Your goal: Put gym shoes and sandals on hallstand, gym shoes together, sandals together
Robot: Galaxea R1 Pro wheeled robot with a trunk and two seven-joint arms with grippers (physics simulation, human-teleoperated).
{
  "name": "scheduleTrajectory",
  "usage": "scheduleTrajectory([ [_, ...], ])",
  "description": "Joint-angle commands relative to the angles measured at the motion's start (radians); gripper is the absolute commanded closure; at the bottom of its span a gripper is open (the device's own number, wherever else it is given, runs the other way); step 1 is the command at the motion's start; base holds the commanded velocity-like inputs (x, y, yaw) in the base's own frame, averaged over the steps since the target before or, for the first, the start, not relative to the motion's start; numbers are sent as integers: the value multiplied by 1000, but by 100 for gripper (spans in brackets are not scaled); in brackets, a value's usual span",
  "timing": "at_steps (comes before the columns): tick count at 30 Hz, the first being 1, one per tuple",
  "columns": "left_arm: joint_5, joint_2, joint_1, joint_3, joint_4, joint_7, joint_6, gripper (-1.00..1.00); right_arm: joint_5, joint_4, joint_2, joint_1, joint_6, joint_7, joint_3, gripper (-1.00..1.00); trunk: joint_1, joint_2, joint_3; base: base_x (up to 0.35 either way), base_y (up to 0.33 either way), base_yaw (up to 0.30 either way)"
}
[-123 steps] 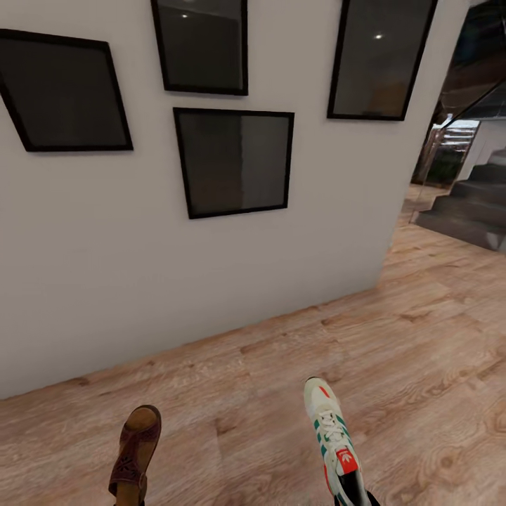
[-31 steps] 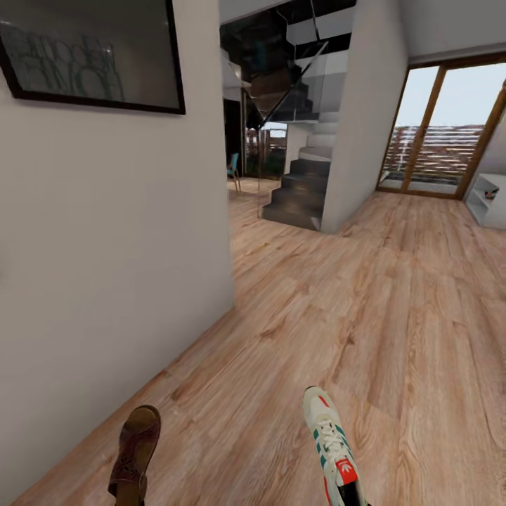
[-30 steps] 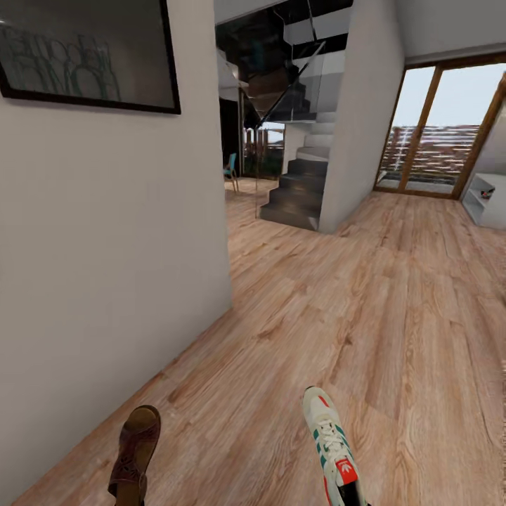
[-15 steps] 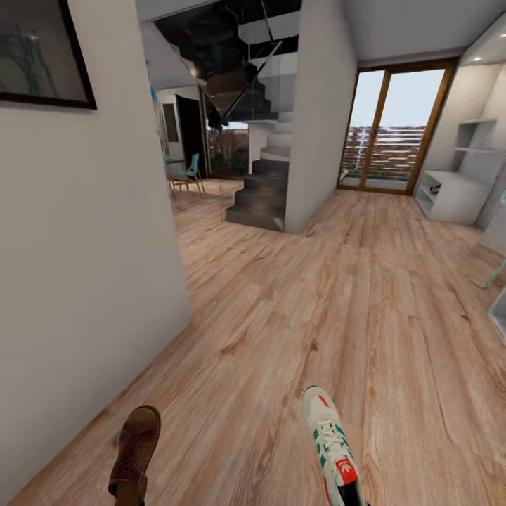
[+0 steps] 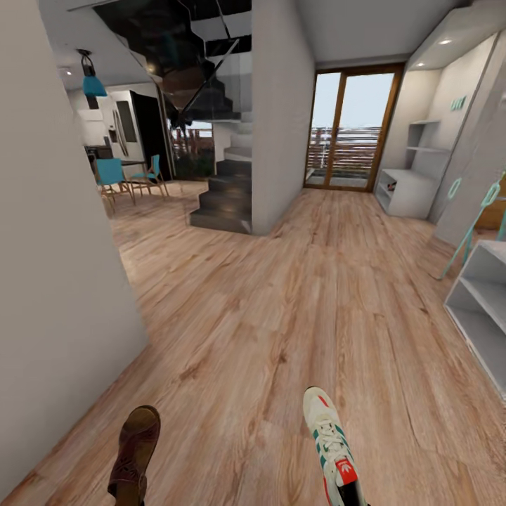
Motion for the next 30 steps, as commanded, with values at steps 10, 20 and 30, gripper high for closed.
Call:
scheduleTrajectory([
  [10, -12, -1, -1, 9, 0, -6, -3, 100, 6, -3, 2, 0, -2, 9, -8, 100, 0, 0, -1, 339, -4, -265],
  [20, -11, -1, -1, 9, 0, -6, -3, 100, 6, -1, 2, 0, -2, 9, -8, 100, 0, 0, -1, 340, 0, -265],
  [30, -10, -1, -1, 9, 0, -6, -3, 100, 5, -3, 2, 0, -2, 9, -8, 100, 0, 0, -1, 340, 0, -266],
])
